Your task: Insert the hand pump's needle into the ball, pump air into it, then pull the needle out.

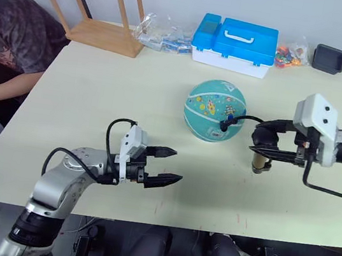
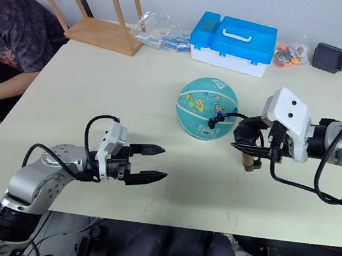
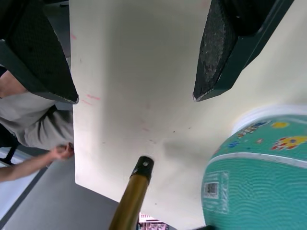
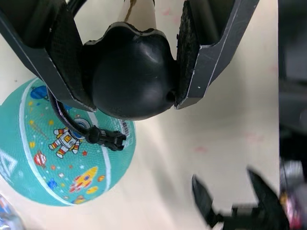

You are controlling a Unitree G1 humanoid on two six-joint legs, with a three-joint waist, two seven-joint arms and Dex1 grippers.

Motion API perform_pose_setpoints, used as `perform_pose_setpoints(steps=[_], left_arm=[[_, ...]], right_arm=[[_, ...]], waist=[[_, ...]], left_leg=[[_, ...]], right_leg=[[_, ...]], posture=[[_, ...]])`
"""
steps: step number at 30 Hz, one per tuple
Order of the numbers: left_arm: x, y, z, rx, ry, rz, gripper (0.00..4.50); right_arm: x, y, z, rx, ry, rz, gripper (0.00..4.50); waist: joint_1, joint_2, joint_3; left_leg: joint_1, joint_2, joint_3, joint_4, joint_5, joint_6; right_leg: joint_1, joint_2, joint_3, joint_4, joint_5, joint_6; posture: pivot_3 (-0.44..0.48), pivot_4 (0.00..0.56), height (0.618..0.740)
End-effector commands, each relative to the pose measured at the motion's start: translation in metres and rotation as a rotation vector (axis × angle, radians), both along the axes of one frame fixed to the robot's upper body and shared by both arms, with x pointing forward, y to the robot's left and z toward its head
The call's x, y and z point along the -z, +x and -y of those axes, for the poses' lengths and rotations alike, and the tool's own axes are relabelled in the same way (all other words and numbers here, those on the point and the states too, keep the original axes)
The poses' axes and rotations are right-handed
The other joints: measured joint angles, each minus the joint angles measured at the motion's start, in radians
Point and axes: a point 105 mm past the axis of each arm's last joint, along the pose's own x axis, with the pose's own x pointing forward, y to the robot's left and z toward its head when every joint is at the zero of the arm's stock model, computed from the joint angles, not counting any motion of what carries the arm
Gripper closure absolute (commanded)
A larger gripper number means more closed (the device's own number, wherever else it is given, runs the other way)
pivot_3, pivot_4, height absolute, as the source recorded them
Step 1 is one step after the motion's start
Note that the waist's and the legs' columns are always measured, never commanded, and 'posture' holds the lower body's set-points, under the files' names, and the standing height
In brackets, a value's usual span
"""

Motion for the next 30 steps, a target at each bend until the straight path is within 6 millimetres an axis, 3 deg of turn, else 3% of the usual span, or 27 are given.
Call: perform_pose_setpoints(steps=[1, 6, 17, 19, 23, 30], left_arm=[[-0.013, -0.005, -0.002, 0.008, -0.013, 0.058, 0.45], [-0.011, -0.005, -0.006, 0.002, 0.002, 0.078, 0.45], [-0.030, -0.015, -0.013, 0.022, -0.072, 0.107, 0.45], [-0.031, -0.016, -0.015, 0.020, -0.066, 0.107, 0.45], [-0.031, -0.017, -0.022, -0.006, -0.050, 0.111, 0.45], [-0.025, -0.018, -0.022, -0.020, -0.020, 0.111, 0.45]], right_arm=[[0.001, -0.008, -0.004, -0.089, -0.139, 0.059, 2.45], [0.021, -0.002, -0.011, -0.170, -0.300, 0.059, 2.45], [0.078, 0.037, -0.028, -0.260, -0.564, 0.035, 2.45], [0.088, 0.043, -0.031, -0.257, -0.571, 0.032, 2.45], [0.125, 0.049, -0.031, -0.242, -0.573, -0.007, 2.45], [0.150, 0.045, -0.034, -0.246, -0.518, -0.059, 2.45]], waist=[[-0.001, 0.000, 0.000], [-0.003, 0.000, 0.000], [-0.007, -0.001, 0.001], [-0.003, -0.002, 0.001], [0.000, -0.002, 0.000], [-0.002, -0.002, 0.000]], left_leg=[[0.000, 0.000, 0.000, 0.000, 0.000, 0.000], [0.002, 0.000, 0.002, 0.000, 0.000, 0.000], [0.003, 0.000, 0.004, 0.003, 0.000, 0.000], [0.003, 0.000, 0.004, 0.004, 0.000, 0.000], [0.004, 0.000, 0.005, 0.005, 0.000, -0.001], [0.004, -0.001, 0.005, 0.005, 0.000, -0.001]], right_leg=[[0.000, 0.000, 0.000, 0.000, 0.000, 0.000], [0.000, 0.000, 0.001, 0.003, 0.000, 0.000], [-0.002, 0.000, 0.003, 0.009, 0.000, 0.000], [-0.002, 0.000, 0.003, 0.009, 0.000, 0.000], [-0.002, 0.000, 0.004, 0.012, 0.000, 0.000], [-0.002, 0.000, 0.004, 0.012, 0.000, 0.000]], posture=[[0.000, 0.150, 0.740], [0.000, 0.150, 0.740], [0.000, 0.150, 0.740], [0.000, 0.150, 0.740], [0.000, 0.150, 0.740], [0.000, 0.150, 0.740]])
